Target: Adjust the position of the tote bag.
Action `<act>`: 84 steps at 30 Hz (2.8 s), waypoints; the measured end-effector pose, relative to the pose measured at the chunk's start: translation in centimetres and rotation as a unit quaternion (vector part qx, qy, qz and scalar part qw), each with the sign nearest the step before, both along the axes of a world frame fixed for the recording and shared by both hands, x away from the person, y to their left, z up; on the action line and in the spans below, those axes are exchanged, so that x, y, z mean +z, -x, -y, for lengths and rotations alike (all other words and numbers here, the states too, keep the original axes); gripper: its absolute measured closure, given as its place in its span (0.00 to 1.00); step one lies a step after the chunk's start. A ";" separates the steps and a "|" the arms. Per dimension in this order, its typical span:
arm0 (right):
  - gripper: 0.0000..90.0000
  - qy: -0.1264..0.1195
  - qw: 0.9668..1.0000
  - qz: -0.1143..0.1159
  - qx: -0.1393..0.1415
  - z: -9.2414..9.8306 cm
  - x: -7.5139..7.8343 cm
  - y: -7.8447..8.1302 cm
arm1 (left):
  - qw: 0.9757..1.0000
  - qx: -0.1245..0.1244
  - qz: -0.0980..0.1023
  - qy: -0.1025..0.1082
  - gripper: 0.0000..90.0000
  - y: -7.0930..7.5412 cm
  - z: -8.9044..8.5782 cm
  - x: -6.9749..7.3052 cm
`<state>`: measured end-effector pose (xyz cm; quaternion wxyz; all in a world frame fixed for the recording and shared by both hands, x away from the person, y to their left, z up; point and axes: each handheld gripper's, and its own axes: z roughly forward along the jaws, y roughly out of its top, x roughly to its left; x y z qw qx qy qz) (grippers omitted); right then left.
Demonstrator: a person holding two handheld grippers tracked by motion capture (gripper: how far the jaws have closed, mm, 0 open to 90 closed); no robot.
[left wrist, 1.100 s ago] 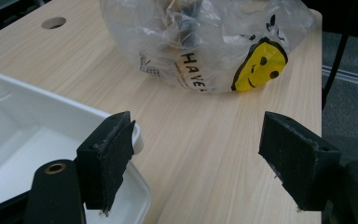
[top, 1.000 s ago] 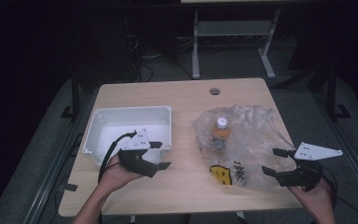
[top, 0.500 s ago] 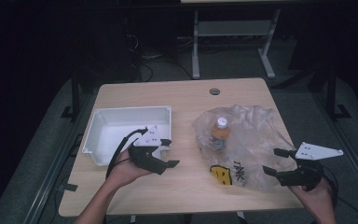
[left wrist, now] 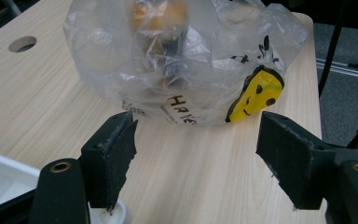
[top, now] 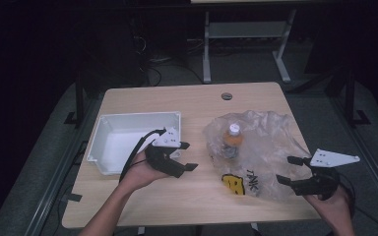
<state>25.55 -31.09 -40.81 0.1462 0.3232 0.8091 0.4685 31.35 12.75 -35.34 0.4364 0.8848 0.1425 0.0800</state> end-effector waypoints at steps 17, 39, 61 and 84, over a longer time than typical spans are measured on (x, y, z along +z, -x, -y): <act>0.22 0.002 1.000 0.001 0.001 -0.1 0.1 -0.3 | 1.000 -0.021 -0.007 -0.018 0.32 -2.0 3.0 0.6; 0.22 -0.001 1.000 0.007 0.000 0.1 0.4 -0.3 | 0.999 -0.041 -0.007 -0.020 0.35 -4.4 6.6 1.7; 0.22 -0.003 1.000 0.006 0.002 0.2 0.4 -0.2 | 0.999 -0.032 -0.024 -0.031 0.51 -6.9 8.6 0.5; 0.22 -0.001 1.000 0.008 0.003 0.1 0.4 -0.1 | 0.998 -0.027 -0.022 -0.051 0.99 -6.9 8.6 -0.6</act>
